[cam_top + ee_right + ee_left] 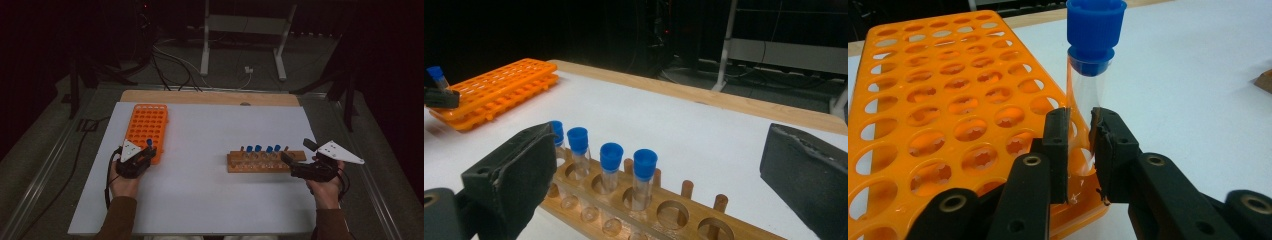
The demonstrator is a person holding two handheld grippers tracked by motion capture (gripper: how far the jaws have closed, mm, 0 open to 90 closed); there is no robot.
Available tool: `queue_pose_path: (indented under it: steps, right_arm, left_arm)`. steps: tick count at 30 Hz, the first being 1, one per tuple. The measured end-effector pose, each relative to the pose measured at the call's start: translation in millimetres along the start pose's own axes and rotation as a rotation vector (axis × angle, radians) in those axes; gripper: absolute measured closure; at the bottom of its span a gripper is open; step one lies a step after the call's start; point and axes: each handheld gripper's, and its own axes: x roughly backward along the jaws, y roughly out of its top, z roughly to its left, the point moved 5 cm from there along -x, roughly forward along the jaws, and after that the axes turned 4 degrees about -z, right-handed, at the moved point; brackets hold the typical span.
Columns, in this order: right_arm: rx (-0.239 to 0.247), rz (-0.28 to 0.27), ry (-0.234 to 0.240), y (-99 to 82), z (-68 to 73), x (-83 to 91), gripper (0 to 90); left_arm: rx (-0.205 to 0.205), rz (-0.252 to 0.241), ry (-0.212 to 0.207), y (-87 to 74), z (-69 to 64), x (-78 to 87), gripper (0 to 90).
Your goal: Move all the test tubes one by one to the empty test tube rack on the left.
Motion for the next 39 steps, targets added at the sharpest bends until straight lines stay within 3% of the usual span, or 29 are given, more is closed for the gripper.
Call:
queue_pose_path:
  steps: [4, 5, 6, 10, 12, 18, 21, 28, 34, 39]
  right_arm:
    - [0.004, 0.004, 0.001, -0.8, 0.2, -0.8, 2.0]
    - [0.004, 0.004, 0.001, -0.8, 0.2, -0.8, 2.0]
    - [0.004, 0.005, 0.002, -1.2, 0.2, -1.4, 2.0]
    - [0.002, 0.012, 0.001, -2.6, 0.2, -2.5, 2.0]
    - [0.006, 0.016, -0.002, -3.6, -0.1, -3.3, 2.0]
    - [0.008, 0.038, -0.005, -8.5, -1.7, -8.0, 2.0]
    - [0.002, 0.055, -0.007, -12.4, -2.7, -11.5, 2.9]
    - [0.037, 0.105, -0.022, -22.2, -1.5, -21.3, 7.4]
    - [0.044, 0.133, -0.034, -30.6, -0.7, -29.3, 18.3]
    - [0.072, 0.145, -0.041, -35.2, 1.4, -32.1, 40.8]
  left_arm:
    - [0.031, -0.018, -0.004, 2.5, 0.3, 3.1, 62.2]
    - [0.040, -0.027, -0.007, 4.1, 0.6, 4.7, 62.2]
    - [0.054, -0.035, -0.003, 5.5, 0.9, 5.9, 52.8]
    - [0.100, -0.057, -0.012, 8.9, 2.6, 10.8, 45.1]
    - [0.114, -0.072, 0.005, 11.2, 3.2, 13.7, 36.7]
    - [0.131, -0.113, 0.012, 20.9, 4.7, 27.8, 14.7]
    - [0.130, -0.109, 0.020, 24.4, 5.0, 35.1, 1.9]
    - [0.138, -0.118, 0.013, 21.7, 3.9, 51.0, 0.7]
    - [0.143, -0.126, 0.012, 21.0, 5.7, 55.8, 0.7]
    - [0.136, -0.120, 0.018, 20.4, 5.2, 55.2, 0.7]
